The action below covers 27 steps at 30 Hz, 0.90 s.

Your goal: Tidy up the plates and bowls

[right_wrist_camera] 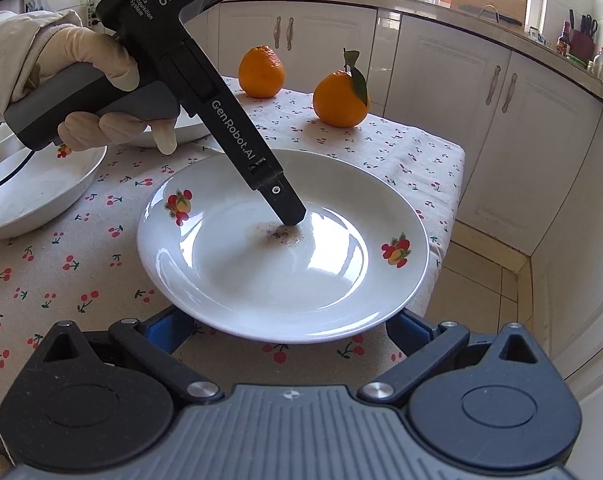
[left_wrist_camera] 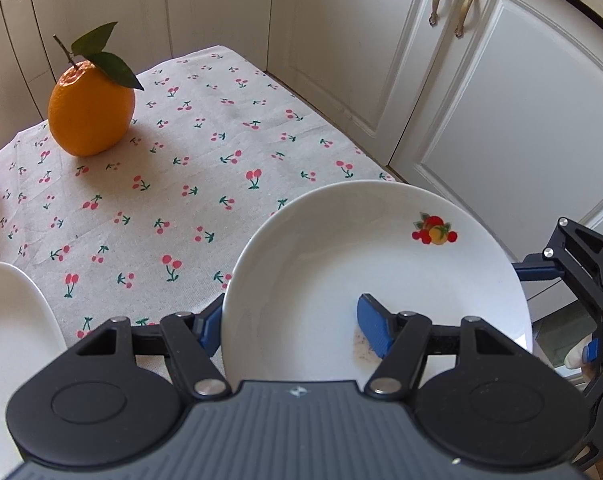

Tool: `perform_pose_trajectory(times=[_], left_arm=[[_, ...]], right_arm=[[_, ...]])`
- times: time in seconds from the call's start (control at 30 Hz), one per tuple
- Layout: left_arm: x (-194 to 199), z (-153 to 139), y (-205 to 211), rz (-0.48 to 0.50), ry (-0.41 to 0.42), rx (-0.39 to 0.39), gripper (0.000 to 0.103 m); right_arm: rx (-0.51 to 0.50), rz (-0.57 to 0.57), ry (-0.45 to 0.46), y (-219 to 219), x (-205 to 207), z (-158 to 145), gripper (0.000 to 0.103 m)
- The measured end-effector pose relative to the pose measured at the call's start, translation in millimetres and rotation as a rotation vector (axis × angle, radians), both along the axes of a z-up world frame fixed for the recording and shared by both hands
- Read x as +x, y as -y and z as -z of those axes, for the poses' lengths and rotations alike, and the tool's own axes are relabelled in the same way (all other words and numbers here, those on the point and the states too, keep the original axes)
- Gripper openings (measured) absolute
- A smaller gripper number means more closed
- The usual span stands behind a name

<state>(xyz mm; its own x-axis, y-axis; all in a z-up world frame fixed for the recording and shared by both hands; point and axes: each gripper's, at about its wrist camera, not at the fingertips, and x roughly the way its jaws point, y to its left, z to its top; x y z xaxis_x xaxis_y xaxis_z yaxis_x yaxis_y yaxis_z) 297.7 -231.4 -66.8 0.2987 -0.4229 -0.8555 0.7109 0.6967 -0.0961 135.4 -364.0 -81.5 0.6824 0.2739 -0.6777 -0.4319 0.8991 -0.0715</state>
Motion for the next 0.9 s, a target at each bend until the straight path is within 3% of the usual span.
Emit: perform_pose_trajectory(times=[0.17, 0.43, 0.6, 0.73, 0.8, 0.9], left_arm=[[-9, -7, -4, 0.006, 0.022, -0.004, 0.075], [-42, -39, -29, -0.016, 0.138, -0.039, 0.083], [-80, -63, -55, -0.044, 0.232, -0.083, 0.088], [-121, -77, -80, -0.064, 0.334, -0.081, 0.090], [-141, -80, -92, -0.077, 0.376, -0.073, 0.091], [-162, -78, -112, -0.123, 0.368, -0.077, 0.091]], right_arm=[[-0.007, 0.011, 0.006, -1, -4, -3, 0.103], [-0.023, 0.050, 0.064, -12, -38, -30, 0.103], [-0.028, 0.131, 0.130, -33, -63, -52, 0.103], [0.044, 0.217, 0.169, -46, -77, -57, 0.103], [0.088, 0.197, 0.150, -51, -79, -55, 0.103], [0.024, 0.178, 0.155, -67, -80, -52, 0.103]])
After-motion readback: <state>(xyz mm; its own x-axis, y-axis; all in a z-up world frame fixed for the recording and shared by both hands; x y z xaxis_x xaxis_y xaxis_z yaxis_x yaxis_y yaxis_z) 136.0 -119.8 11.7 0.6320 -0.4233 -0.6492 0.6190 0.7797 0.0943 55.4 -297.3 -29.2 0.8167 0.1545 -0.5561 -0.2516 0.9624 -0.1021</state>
